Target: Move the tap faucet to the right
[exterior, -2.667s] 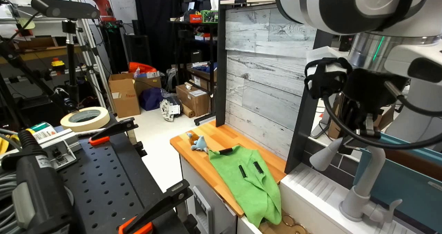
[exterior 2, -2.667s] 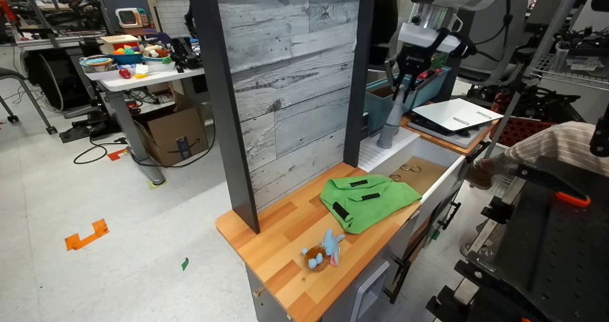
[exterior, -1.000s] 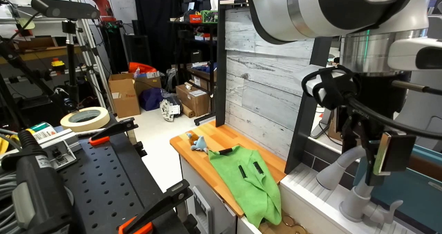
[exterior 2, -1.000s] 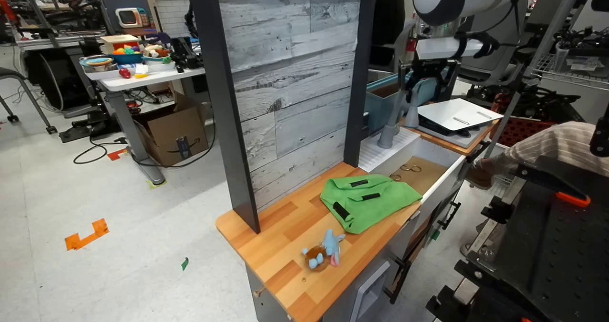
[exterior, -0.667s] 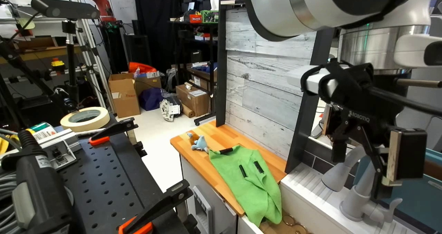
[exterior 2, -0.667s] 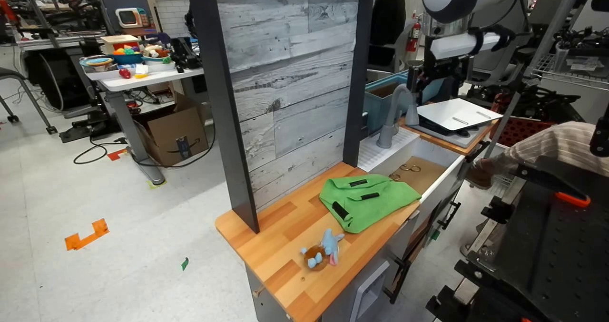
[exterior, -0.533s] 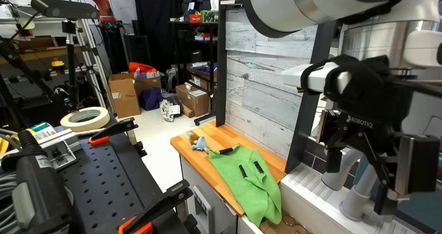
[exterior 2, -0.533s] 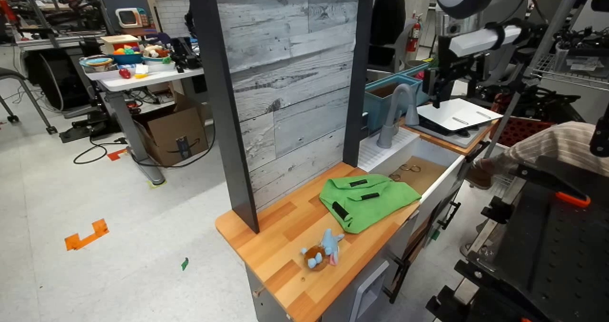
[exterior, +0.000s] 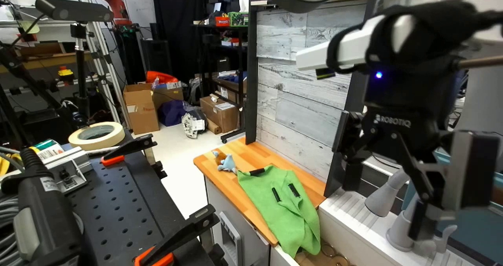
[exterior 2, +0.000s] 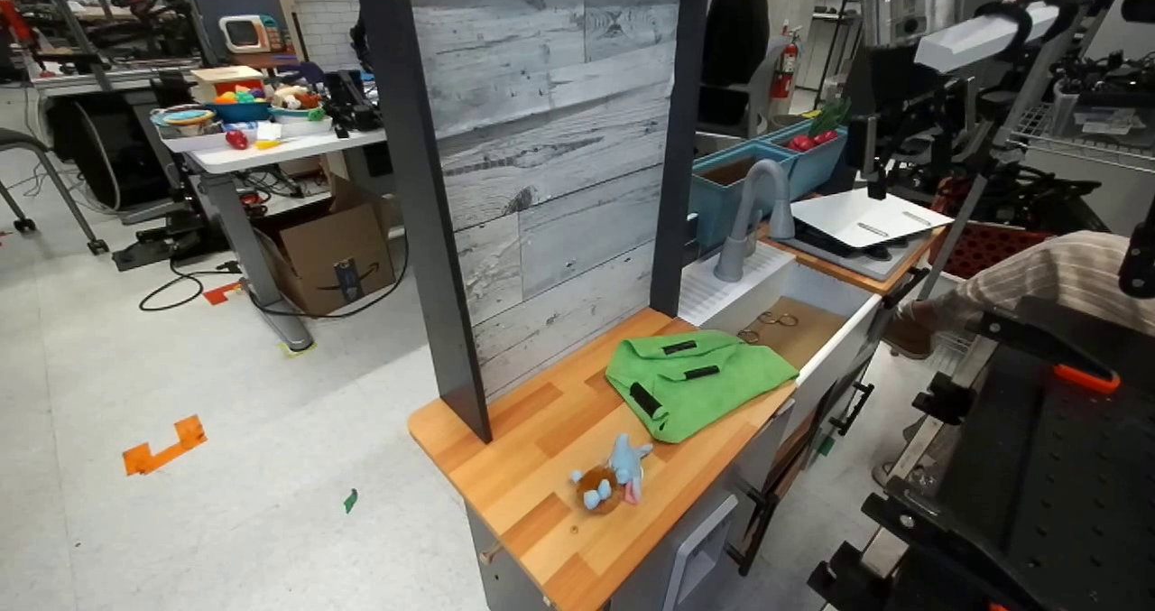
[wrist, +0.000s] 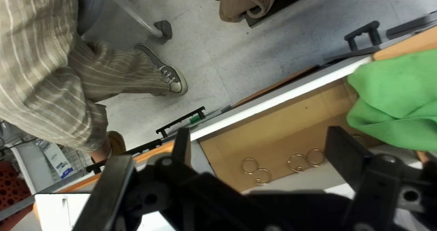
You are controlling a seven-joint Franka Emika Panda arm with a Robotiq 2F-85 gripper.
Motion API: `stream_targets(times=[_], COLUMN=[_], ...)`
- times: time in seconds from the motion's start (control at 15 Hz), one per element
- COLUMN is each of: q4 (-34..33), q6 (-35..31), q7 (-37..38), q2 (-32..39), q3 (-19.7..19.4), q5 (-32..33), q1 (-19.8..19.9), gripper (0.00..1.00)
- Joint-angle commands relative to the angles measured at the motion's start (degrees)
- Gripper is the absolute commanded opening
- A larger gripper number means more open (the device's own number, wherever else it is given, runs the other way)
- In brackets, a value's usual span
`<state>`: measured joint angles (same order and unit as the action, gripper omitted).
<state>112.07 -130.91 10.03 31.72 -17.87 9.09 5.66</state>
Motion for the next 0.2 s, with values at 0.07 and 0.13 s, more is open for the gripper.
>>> stream_targets(times=[0.07,0.13], q4=[1.4,2.3], q6=[0.5,0.5], q7=[1.7,2.5], q2=[-3.1,-4.6], q3=[3.7,4.8], q5=[-1.7,-2.5], q1=[0.5,-0.2], gripper=[1.0,1.0])
